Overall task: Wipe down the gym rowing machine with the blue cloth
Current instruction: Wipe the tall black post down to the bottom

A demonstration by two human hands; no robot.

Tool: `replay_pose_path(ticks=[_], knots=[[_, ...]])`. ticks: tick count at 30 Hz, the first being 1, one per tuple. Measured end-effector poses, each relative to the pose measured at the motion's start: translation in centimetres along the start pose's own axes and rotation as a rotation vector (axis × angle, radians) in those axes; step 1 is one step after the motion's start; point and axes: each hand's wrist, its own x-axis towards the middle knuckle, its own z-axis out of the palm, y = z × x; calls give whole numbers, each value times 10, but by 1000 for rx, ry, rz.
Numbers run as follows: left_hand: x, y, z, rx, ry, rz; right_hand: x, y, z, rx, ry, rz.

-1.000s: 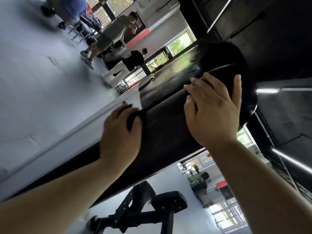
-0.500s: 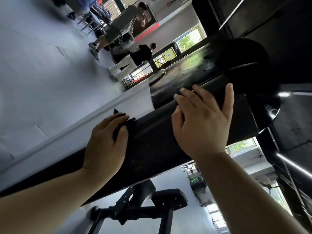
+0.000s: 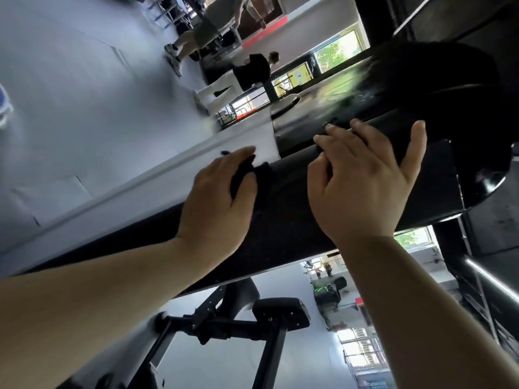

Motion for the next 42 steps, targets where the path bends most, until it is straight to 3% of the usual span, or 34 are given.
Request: replay_pose_path(ticks=[3, 5, 9, 12, 16, 19, 23, 26, 28, 30, 33, 35, 39, 40, 42], knots=[[14, 24, 17, 35, -77, 236, 0, 1, -1, 0, -6, -16], [6, 5, 13, 68, -59, 292, 0, 2, -2, 5, -14, -23], [-18, -44, -18, 103, 75, -8, 0, 1, -4, 5, -55, -27], [-9, -33, -13, 63, 104, -184, 1, -1, -5, -8, -92, -23], [8, 2, 9, 46, 10, 81, 2, -8, -5, -6, -145, -46], [-3, -29, 1, 67, -11, 187, 3, -11, -5, -10, -192, -65], [-29, -79, -32, 113, 114, -105, 4, -16, -4, -25, -229, -79], [-16, -65, -24, 78, 180, -277, 5, -21, -2, -44, -260, -90], [-2, -35, -8, 50, 137, -164, 4, -26, 0, -44, -277, -100], [-4, -18, 2, 54, 33, 61, 4, -29, 1, -54, -301, -115], [-24, -56, -13, 156, -13, 259, 3, -29, 2, -55, -312, -144], [-43, -99, -35, 201, 43, 136, 2, -28, 2, -39, -289, -161], [-44, -120, -45, 175, 263, -380, -1, -22, -2, -3, -281, -207], [-34, -108, -36, 142, 280, -390, -1, -20, -3, -6, -280, -224], [-20, -70, -19, 69, 237, -235, -3, -13, -8, -19, -271, -245]])
